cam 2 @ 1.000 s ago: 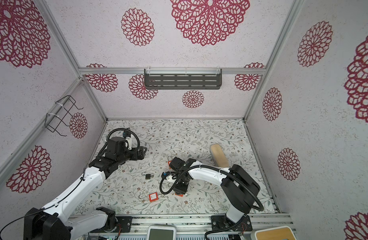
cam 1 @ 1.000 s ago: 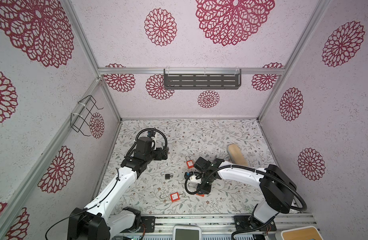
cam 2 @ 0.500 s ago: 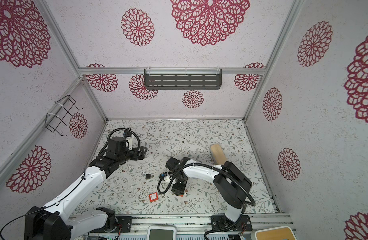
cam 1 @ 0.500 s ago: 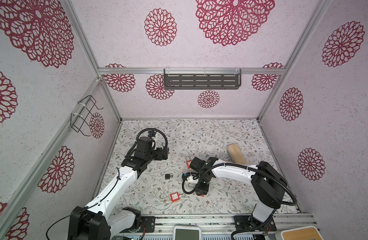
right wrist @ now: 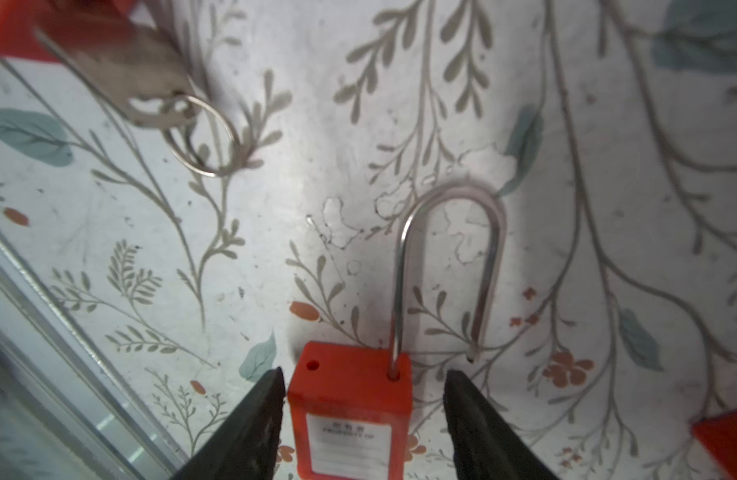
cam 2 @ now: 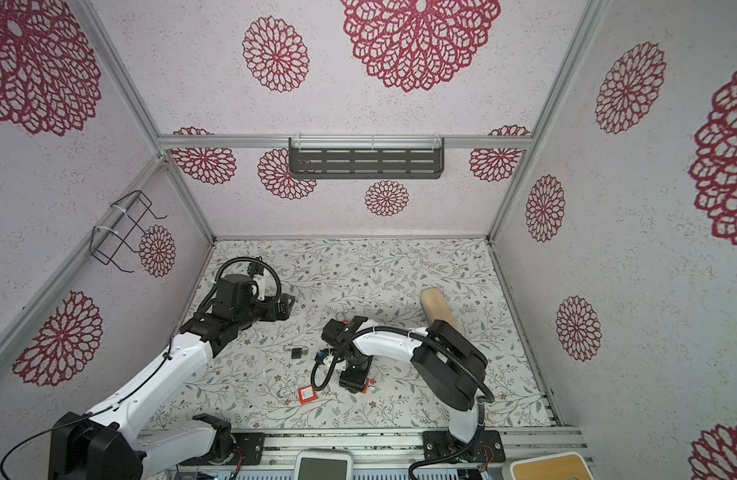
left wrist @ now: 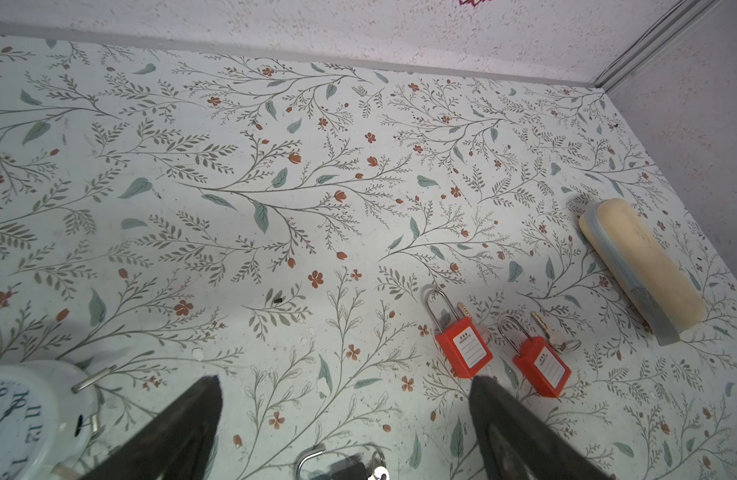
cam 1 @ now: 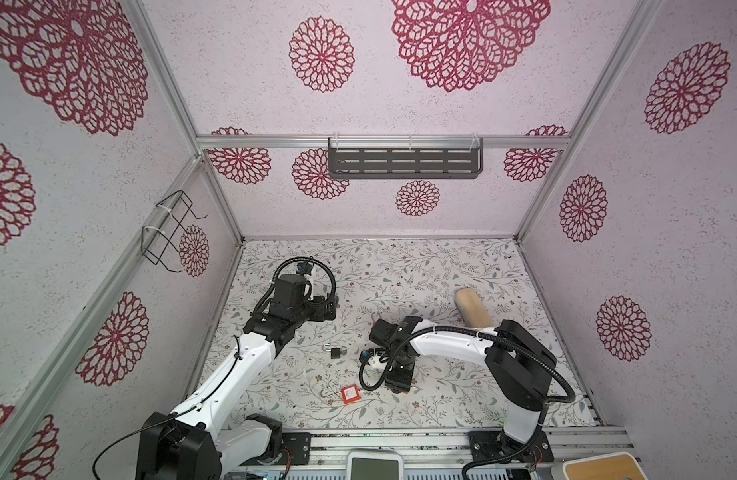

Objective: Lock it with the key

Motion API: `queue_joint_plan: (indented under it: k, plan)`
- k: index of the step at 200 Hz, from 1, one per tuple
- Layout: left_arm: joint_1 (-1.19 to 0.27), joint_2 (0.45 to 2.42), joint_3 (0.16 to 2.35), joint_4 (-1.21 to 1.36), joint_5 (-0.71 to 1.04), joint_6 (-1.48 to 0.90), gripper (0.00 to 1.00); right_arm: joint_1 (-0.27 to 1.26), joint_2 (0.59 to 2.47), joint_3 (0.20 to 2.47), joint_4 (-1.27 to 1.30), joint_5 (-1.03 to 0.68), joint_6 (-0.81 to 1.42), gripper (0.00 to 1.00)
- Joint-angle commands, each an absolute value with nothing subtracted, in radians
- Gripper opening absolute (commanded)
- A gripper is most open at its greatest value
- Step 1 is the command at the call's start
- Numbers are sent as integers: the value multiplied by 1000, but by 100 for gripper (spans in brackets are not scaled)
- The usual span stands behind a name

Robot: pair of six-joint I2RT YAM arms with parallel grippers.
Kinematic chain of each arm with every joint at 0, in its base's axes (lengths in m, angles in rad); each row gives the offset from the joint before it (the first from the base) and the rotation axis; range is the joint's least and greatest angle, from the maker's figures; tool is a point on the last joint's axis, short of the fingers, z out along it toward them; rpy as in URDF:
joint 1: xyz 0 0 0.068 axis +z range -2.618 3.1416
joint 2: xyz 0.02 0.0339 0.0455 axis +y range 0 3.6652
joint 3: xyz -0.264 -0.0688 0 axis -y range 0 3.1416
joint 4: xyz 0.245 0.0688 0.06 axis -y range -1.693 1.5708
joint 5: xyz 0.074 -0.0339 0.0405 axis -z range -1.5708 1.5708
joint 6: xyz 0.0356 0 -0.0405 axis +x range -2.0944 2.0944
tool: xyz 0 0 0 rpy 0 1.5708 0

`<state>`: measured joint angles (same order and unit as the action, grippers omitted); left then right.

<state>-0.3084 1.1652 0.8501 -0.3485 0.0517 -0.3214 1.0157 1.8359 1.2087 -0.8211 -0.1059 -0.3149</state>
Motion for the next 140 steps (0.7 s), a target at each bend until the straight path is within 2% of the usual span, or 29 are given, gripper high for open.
queue_joint_plan:
  k: [1,44,106,127,140]
  plan:
    - [-304,1157,838,-324,53,-310,97,1022,1840,1239,-865,-55,-268,63]
    - [-304,1164,838,-323,55,-311,97,1023,1843,1241,-860,33,-238,58]
    - [-304,1166,833,-315,54,-311,97,1022,1815,1219,-819,46,-250,48]
    - [-304,1167,833,-314,55,-308,97,1017,1790,1195,-789,46,-256,48]
    - [-304,1169,834,-313,56,-306,97,1014,1775,1186,-780,41,-265,51]
